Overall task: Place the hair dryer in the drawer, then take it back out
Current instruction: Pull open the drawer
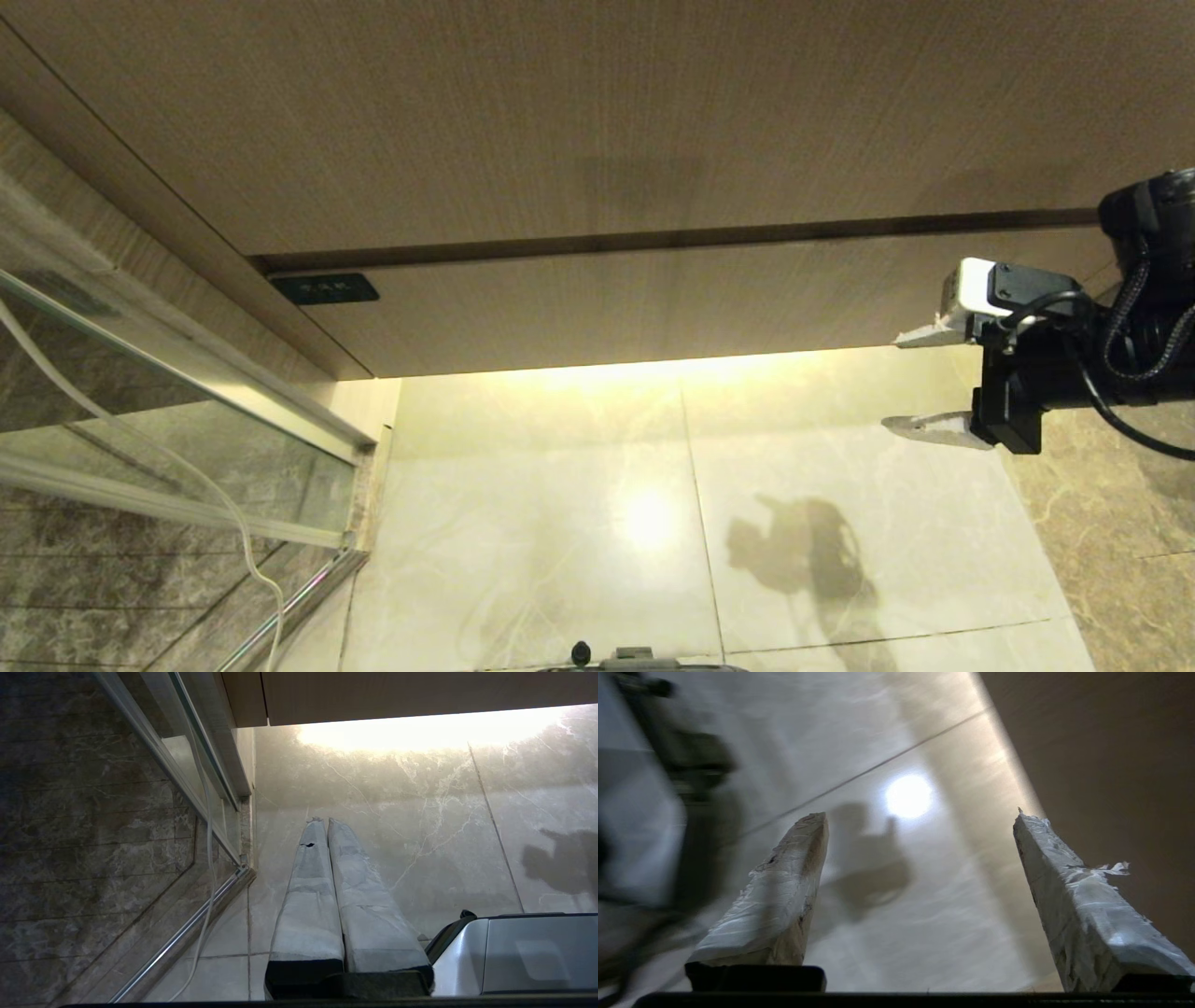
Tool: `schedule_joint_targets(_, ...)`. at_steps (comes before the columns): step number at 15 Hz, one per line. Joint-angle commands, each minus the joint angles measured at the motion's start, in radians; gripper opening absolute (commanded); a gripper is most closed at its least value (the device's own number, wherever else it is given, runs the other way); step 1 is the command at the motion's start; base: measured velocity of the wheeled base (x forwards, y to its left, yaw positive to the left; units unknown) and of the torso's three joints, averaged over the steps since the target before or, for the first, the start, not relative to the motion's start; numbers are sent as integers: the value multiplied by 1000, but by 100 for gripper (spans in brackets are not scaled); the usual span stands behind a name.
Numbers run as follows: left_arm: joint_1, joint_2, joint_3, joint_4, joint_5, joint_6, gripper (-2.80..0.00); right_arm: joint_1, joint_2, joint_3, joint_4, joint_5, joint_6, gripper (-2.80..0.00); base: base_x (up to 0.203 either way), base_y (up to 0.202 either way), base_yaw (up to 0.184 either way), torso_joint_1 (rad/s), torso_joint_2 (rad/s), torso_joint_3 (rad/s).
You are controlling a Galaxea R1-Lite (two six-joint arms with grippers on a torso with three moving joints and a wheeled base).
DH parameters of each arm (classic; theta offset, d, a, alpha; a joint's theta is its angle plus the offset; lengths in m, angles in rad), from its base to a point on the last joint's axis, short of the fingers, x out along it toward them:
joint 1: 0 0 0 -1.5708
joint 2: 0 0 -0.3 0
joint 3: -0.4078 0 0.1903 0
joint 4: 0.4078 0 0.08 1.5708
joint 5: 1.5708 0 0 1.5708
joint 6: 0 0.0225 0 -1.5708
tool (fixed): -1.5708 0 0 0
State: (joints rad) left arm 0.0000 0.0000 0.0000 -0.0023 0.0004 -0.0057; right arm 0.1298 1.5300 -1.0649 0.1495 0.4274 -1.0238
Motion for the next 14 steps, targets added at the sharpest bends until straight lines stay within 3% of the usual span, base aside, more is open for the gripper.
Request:
schedule_joint_targets(1,0,0,-2,-1,1,0,-280,-9,14,75,-348,12,-87,0,0,0,0,0,0,0)
schedule_joint_targets(3,0,0,0,-1,1,0,-280,-19,85,112,-601,69,-121,0,0,0,0,0,0,0)
schedule_joint_targets(4,0,1,0,-1,1,0,-280,-23,116,111,-645,114,-129,0,0,0,0,0,0,0)
schedule_joint_targets(6,0,0,0,-1,0,0,-280,-33,149,83,-657,152,-134,0,0,0,0,0,0,0)
schedule_joint_targets(14,0,2,0,-1,1,0,-280,-48,224,-25,-606,145,-132,0,0,0,0,0,0,0)
